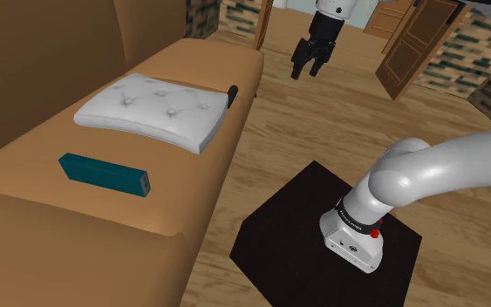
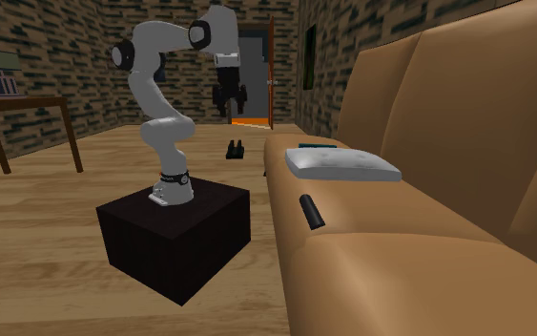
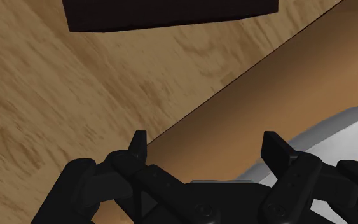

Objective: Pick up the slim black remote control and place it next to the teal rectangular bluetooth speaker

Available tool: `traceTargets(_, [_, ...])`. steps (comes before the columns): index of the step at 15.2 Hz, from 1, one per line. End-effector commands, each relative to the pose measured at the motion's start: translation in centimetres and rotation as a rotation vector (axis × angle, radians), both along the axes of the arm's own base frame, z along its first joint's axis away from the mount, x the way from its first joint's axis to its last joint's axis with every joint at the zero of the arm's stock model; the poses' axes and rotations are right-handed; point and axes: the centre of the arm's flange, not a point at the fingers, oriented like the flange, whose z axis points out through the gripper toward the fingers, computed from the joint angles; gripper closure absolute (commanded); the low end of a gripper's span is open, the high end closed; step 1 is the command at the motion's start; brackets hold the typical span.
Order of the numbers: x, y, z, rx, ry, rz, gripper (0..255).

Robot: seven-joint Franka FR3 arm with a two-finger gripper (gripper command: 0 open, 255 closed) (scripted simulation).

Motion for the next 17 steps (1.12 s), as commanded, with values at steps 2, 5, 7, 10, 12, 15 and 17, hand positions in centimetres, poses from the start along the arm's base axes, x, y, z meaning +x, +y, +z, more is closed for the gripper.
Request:
traceTargets(2, [2.9, -0.1, -2.6, 0.02, -0.013, -0.082, 0])
traceTargets(5, [5.9, -0.3, -4.8, 0.041, -0.024, -0.161, 0])
traceTargets(7, [7.9, -0.5, -6.3, 0.054, -0.032, -0.214, 0])
traceTargets(10, [10.9, -1.1, -8.6, 0.074, -0.043, -0.293, 0])
traceTargets(12, [12.9, -1.5, -10.0, 0.088, -0.051, -0.345, 0])
traceTargets(15, [15.9, -2.4, -12.2, 0.108, -0.062, -0.425, 0])
traceTargets(17, [17.8, -3.0, -13.7, 0.121, -0.069, -0.477, 0])
